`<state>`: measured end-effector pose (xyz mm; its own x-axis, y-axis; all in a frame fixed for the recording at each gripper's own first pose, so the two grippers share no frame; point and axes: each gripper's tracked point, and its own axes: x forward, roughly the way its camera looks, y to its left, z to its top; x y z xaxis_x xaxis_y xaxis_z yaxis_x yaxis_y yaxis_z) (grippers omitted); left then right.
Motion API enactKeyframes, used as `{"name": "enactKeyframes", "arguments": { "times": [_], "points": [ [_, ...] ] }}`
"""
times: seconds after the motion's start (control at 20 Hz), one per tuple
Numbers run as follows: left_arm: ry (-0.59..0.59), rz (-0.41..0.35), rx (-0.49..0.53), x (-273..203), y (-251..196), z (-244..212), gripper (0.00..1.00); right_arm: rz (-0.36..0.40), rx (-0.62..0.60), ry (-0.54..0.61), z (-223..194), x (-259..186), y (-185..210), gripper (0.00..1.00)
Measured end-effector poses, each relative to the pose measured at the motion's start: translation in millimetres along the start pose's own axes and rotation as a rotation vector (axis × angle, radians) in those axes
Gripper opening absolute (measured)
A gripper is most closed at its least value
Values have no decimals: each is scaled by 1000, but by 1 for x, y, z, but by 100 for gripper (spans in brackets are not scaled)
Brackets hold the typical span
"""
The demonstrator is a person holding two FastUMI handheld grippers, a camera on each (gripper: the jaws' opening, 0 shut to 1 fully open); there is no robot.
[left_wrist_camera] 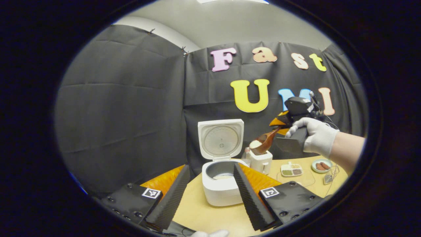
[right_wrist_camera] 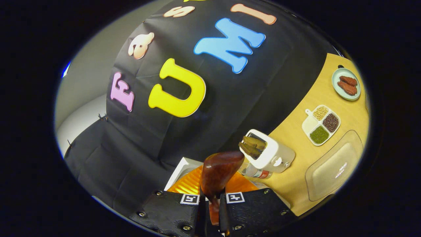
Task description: Close the left gripper, press the button to open the rice cooker; take a wooden spoon from the chopstick holder with the right hand, scoop a spoonful of rice and pour it into the rice cooker, then put the wooden spoon back into the chopstick holder.
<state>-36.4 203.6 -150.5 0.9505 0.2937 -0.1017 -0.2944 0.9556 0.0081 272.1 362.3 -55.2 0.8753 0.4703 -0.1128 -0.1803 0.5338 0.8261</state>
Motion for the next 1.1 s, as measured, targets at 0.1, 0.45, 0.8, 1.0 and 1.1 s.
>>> {"name": "enactKeyframes", "arguments": {
  "times": [0.1,0.45,0.8,1.0,1.1],
  "points": [
    [12,25,-6,-3,9,-4,94,-3,-21,35,-29,18,8,15],
    [46,114,7,-11,44,-16,94,-62,-247,71,-108,64,0,15],
    [85,178,43,-21,72,-34,94,-101,-613,9,-131,76,-14,15],
    [85,178,29,-24,71,-40,94,-67,-823,-55,-131,72,-3,15],
    [92,174,31,-27,70,-43,94,-35,-956,-65,-140,71,5,15]
  ]
}}
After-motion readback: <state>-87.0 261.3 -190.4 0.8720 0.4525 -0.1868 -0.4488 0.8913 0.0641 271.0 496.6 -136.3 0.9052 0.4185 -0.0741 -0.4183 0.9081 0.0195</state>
